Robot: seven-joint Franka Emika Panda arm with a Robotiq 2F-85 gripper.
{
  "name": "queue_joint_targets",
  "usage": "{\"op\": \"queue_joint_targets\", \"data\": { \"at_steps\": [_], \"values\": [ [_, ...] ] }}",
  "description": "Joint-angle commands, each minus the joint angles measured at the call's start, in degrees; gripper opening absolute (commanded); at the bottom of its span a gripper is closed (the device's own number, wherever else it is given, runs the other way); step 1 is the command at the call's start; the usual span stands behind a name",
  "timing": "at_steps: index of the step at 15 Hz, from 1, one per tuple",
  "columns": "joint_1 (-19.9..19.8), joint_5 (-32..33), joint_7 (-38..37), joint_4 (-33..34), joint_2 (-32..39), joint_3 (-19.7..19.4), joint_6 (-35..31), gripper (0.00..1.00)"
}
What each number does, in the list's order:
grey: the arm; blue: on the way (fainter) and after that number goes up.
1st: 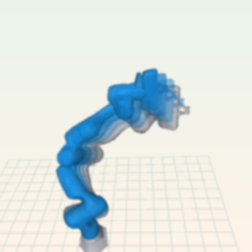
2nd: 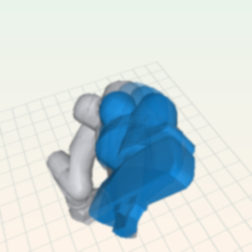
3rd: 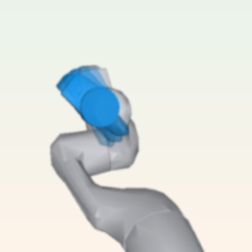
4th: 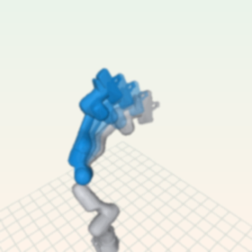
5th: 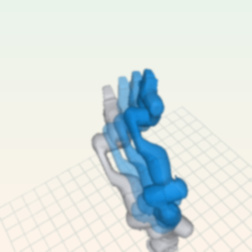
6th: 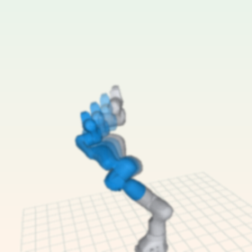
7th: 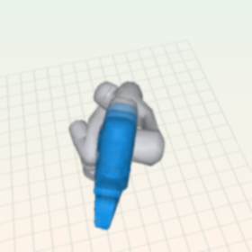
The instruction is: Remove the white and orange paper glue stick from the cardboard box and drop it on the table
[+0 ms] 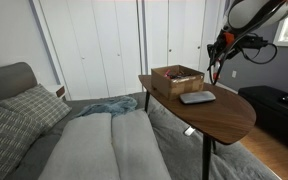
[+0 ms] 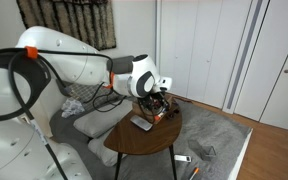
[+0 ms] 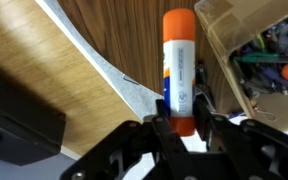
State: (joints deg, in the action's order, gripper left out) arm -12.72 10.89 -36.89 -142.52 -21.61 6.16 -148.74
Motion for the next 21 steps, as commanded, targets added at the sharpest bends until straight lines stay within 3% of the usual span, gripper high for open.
{"op": "queue_joint_targets", "data": {
  "at_steps": [1, 3, 7, 11, 16, 21],
  "values": [
    [-1.0, -2.1, -6.3, -1.7, 0.0, 0.1, 1.6, 0.08],
    [0.2, -3.0, -5.7, -1.6, 1.0, -0.9, 2.4, 0.08],
    [2.8, -5.5, 2.4, 1.3, 5.1, -3.0, 6.9, 0.08],
    [2.4, -1.2, 7.7, 6.2, 8.4, -3.0, 12.3, 0.08],
    [6.2, -3.1, 19.4, 15.6, 12.7, -3.2, 22.6, 0.08],
    [7.7, 1.2, 21.3, 21.4, 16.8, -3.6, 29.8, 0.08]
  ]
}}
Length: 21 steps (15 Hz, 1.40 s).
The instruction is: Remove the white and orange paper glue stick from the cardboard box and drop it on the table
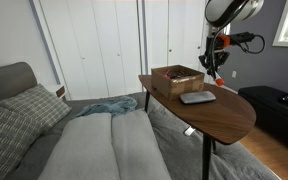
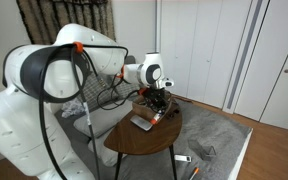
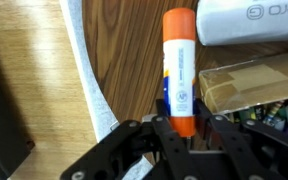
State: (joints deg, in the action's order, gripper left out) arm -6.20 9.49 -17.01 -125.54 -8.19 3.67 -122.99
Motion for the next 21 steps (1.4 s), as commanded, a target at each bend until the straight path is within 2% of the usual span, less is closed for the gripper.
{"op": "queue_joint_targets", "data": {
  "at_steps": [1, 6, 7, 9, 12, 14, 15, 19, 20, 21],
  "values": [
    [1.3, 3.2, 1.7, 5.3, 4.2, -1.2, 4.9, 0.08],
    [2.4, 4.7, 2.2, 8.8, 7.4, -1.6, 4.9, 0.09],
    [2.7, 4.8, 2.0, 9.2, 7.6, -1.7, 4.8, 0.56],
    [3.0, 4.8, 1.6, 10.1, 7.9, -1.8, 5.7, 0.62],
    [3.5, 4.8, 0.4, 10.1, 6.7, -1.8, 6.7, 0.82],
    [4.3, 2.5, 0.7, 8.8, 3.3, -1.1, 4.7, 0.96],
    [4.9, 0.8, 1.3, 7.9, 1.0, -0.7, 3.6, 1.00],
    [7.8, -0.5, 0.3, 4.2, -8.3, 1.2, -1.1, 1.00],
    [7.0, 0.7, 1.1, 8.6, -2.3, 0.7, 1.9, 1.00],
    [7.4, 0.6, 0.8, 8.0, -4.6, 1.3, 1.5, 1.00]
  ]
}}
